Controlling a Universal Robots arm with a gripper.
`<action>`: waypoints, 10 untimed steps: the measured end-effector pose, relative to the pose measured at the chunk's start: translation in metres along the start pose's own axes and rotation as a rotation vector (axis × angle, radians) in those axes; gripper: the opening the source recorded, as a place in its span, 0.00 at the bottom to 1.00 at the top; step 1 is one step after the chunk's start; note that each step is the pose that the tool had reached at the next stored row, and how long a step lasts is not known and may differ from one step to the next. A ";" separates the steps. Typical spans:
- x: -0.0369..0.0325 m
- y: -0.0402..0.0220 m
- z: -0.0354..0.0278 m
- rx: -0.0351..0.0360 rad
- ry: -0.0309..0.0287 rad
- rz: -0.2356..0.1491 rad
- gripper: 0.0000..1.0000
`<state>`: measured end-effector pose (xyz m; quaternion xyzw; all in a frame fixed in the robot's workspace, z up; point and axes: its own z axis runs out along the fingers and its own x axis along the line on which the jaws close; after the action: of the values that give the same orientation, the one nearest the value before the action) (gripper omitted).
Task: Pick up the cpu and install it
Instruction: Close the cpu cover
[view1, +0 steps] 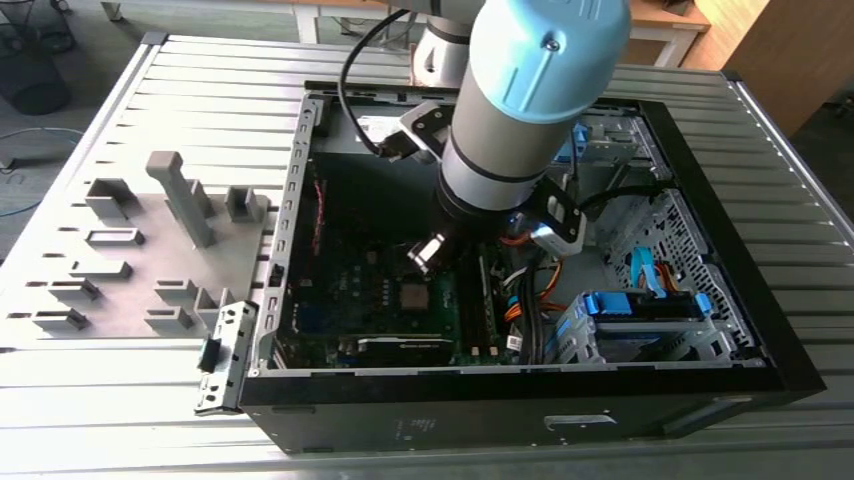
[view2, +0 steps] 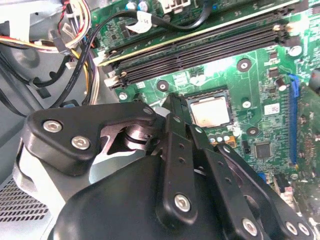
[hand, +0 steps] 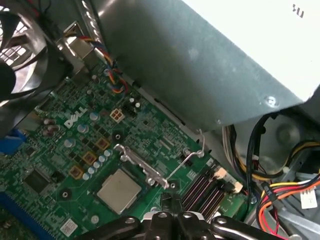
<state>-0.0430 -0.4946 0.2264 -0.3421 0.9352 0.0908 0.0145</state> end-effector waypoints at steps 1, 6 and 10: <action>0.0006 -0.0012 -0.0002 -0.0013 -0.0012 0.000 0.11; 0.0009 -0.0061 -0.0011 -0.0079 -0.0062 0.000 0.11; -0.0014 -0.0072 -0.0045 -0.0160 -0.0119 0.000 0.11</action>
<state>-0.0372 -0.4999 0.2298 -0.3418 0.9342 0.1004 0.0174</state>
